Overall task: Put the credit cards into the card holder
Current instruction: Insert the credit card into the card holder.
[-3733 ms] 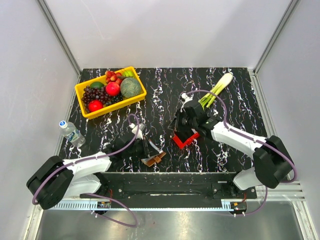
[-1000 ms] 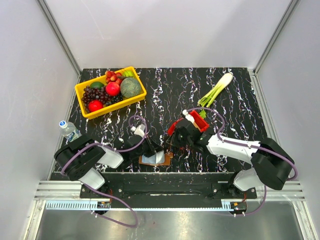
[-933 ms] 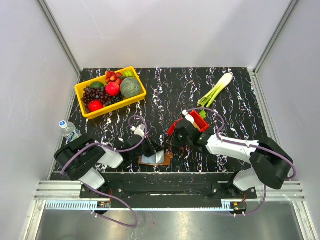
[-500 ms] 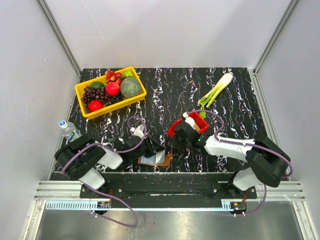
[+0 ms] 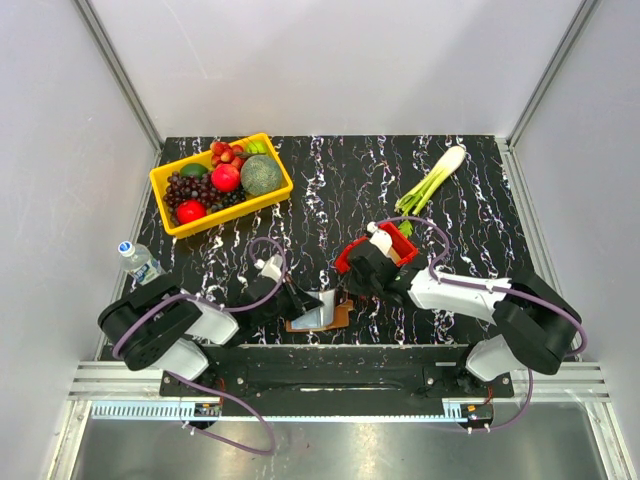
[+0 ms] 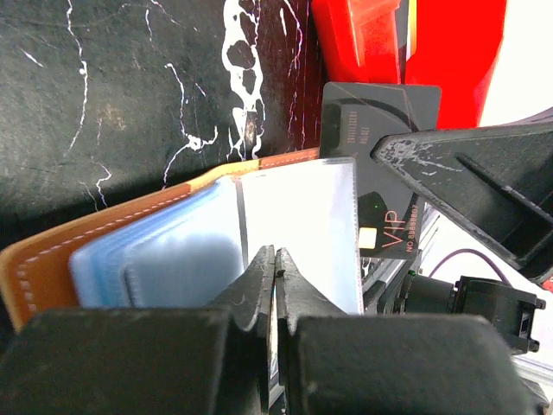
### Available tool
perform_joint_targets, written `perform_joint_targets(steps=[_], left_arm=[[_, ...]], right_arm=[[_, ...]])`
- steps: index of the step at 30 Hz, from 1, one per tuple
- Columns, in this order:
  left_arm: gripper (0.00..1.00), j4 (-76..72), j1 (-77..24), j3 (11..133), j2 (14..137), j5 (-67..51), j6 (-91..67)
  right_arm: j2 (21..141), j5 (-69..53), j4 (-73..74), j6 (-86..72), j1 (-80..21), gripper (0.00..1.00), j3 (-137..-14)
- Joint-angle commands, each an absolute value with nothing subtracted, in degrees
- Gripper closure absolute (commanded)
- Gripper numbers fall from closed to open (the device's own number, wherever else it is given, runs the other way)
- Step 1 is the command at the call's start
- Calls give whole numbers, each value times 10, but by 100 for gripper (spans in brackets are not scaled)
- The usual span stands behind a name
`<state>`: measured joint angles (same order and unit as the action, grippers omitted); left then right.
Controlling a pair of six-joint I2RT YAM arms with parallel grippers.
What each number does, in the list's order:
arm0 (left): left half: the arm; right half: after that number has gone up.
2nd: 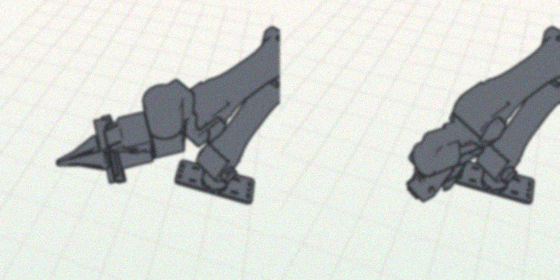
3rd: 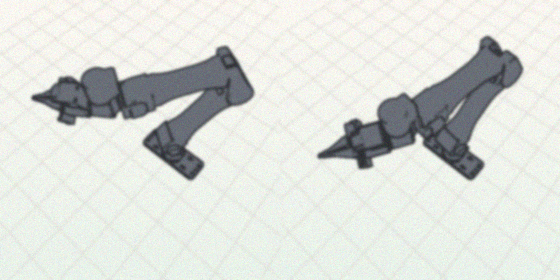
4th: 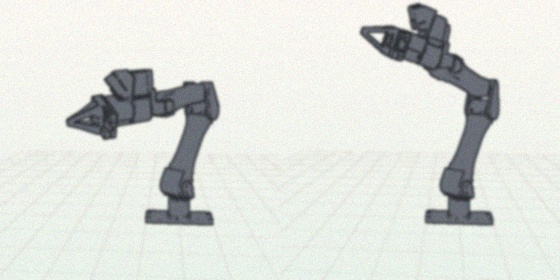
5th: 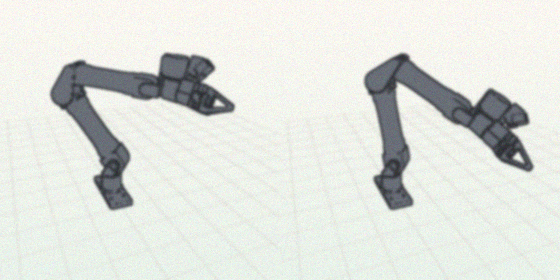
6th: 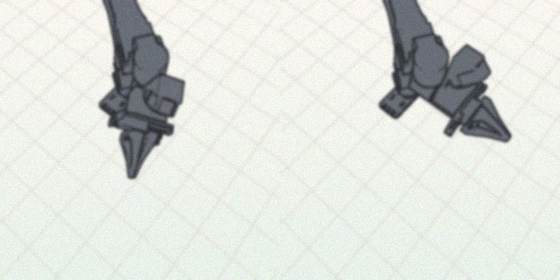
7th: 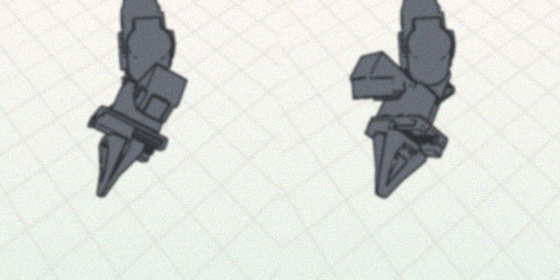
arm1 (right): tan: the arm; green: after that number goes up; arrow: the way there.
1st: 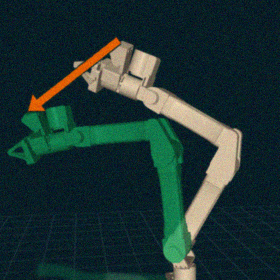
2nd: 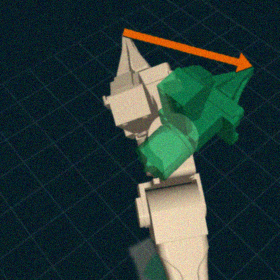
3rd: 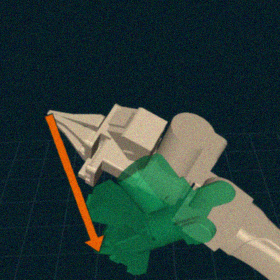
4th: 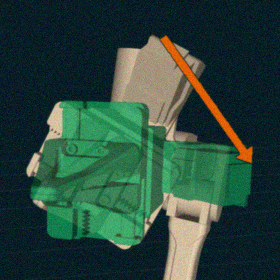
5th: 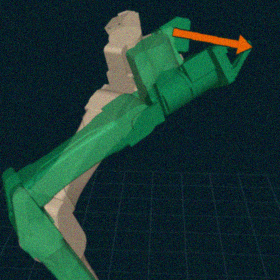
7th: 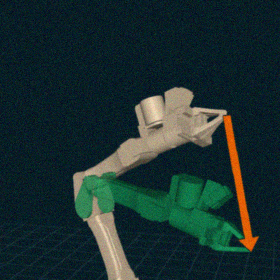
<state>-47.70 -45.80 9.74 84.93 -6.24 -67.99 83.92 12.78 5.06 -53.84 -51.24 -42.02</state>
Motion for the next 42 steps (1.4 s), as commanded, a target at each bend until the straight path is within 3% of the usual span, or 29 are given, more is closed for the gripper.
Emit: perform_joint_targets(steps=[1,6,13,26,42], left_arm=[[100,-474,-463,105,835,-61,-665],[100,-460,-471,144,867,-85,-647],[100,-331,-491,232,883,-91,-585],[100,-299,-499,267,942,-91,-584],[100,-296,-500,258,920,-77,-582]], right_arm=[[827,150,55,-521,-518,100,-448],[832,139,47,-508,-518,100,-459],[833,142,48,-504,-518,100,-461],[726,215,101,-435,-518,100,-484],[813,178,98,-447,-517,100,-464]])
